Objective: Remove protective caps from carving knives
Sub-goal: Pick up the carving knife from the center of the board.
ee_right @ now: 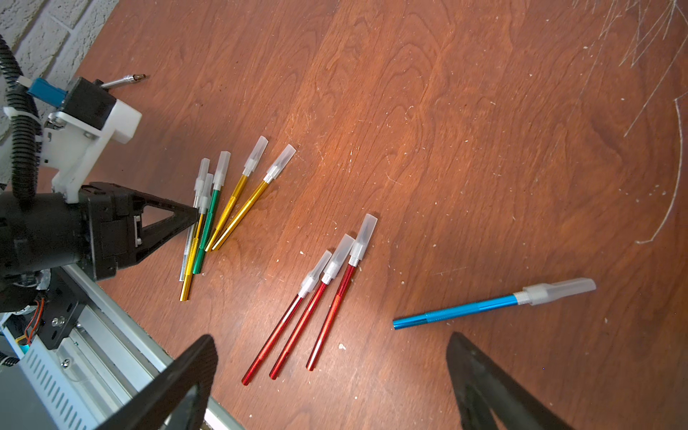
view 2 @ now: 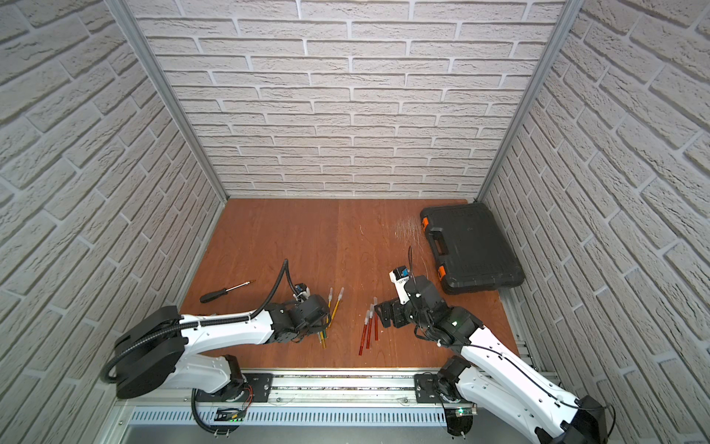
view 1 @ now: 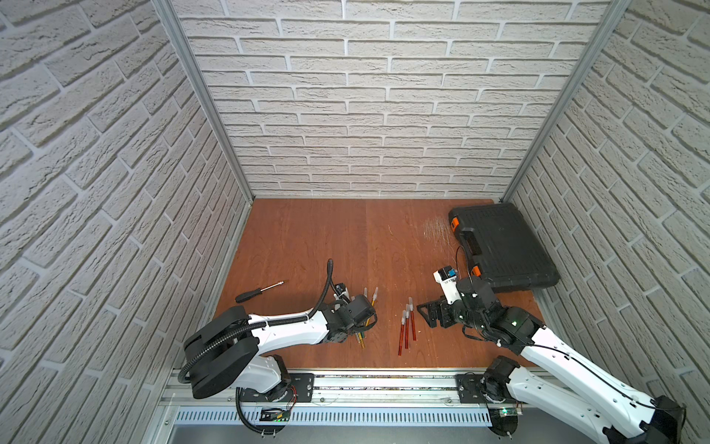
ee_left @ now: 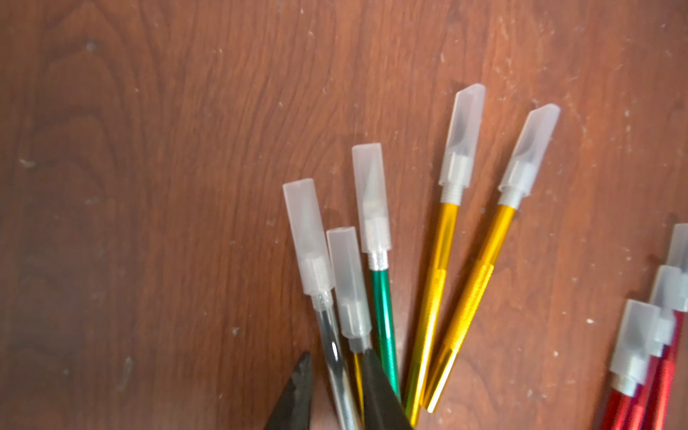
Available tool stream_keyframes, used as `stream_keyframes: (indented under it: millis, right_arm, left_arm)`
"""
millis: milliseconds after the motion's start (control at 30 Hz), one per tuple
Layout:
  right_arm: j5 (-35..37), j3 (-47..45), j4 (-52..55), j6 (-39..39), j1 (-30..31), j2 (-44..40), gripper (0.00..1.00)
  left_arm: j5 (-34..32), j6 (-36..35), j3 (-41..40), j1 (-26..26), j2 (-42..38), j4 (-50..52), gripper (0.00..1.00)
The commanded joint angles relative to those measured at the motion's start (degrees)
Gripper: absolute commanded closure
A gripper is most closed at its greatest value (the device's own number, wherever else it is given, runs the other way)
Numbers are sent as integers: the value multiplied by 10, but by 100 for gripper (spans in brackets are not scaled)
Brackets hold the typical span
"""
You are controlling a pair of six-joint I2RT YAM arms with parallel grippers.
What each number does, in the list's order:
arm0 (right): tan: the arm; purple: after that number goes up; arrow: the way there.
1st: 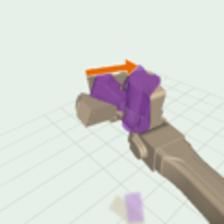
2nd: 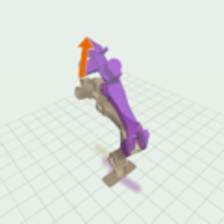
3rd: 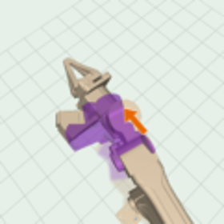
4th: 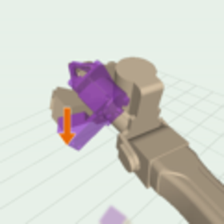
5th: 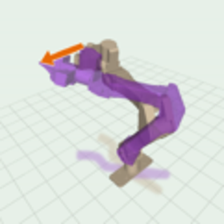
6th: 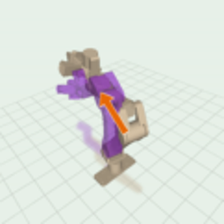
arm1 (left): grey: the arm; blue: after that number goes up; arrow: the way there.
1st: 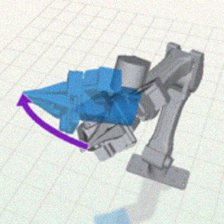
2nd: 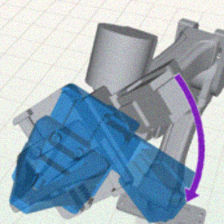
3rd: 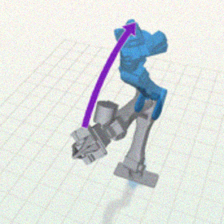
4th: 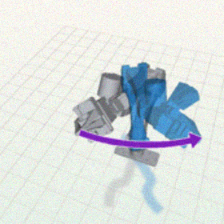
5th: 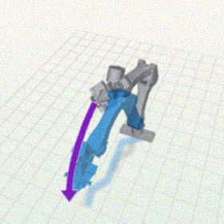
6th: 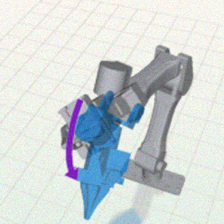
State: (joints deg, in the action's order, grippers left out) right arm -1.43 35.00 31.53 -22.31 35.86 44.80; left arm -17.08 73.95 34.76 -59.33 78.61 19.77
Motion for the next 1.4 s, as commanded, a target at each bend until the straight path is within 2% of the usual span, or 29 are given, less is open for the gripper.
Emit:
stream_keyframes:
  millis: [0,367,533,967,1133,1367]
  right_arm:
    - [6,-9,-16,-2,6,-5,4]
    - [7,-8,-16,-3,8,-5,4]
    - [7,-8,-12,-2,9,-7,4]
    - [-7,-2,-2,-5,12,-20,4]
    - [-10,8,9,-11,12,-21,4]
    - [-15,18,14,-12,13,-13,4]
  left_arm:
    - [-6,-2,11,-2,3,33,76]
    - [0,-1,25,-3,27,47,79]
    - [2,-4,50,1,48,94,83]
    - [70,-87,83,51,81,171,84]
    - [75,-112,105,59,104,206,86]
    - [70,-119,109,64,106,199,91]
